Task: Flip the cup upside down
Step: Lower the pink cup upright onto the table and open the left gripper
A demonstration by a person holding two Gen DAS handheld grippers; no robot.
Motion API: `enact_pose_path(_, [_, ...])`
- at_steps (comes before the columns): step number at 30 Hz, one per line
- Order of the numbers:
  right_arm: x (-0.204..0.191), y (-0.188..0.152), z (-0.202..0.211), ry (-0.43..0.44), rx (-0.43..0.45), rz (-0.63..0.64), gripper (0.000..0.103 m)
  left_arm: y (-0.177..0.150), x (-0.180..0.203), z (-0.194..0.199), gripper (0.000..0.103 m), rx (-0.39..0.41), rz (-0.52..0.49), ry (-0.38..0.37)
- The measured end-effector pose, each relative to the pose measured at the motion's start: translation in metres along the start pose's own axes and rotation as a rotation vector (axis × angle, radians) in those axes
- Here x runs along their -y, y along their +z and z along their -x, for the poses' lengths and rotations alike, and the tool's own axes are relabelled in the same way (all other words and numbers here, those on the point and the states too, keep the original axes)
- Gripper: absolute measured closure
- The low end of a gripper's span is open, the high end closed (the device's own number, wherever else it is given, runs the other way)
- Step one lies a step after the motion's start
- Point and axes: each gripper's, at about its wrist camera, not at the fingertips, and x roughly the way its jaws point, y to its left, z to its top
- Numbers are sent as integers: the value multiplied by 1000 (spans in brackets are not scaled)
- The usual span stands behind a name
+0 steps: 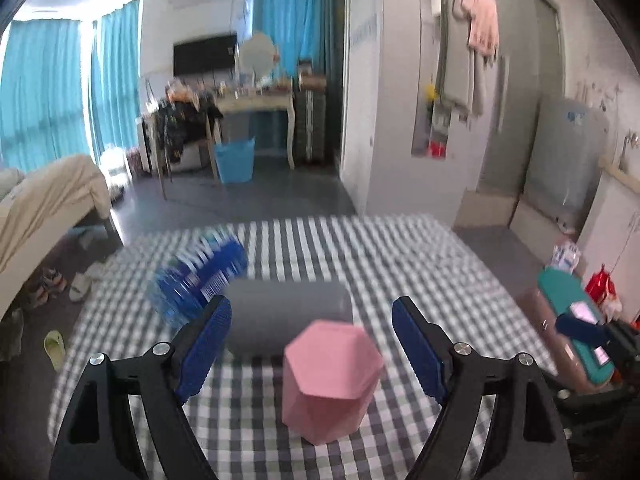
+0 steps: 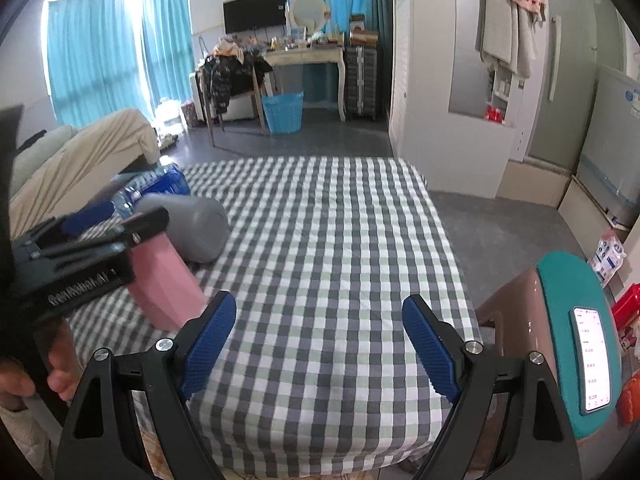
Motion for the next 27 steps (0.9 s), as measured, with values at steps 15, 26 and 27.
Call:
enact_pose_path(15, [-42,-25,59,46,208,43,12,-48,-52,99,2,166,75,145])
enact_pose_path(26, [-54,-32,67,59,265,42,0,-72,-55,111,2,153,80,160])
enact_pose_path(27, [-55,-31,69,60,271,43,0,-72,-54,111,2,153,80,160])
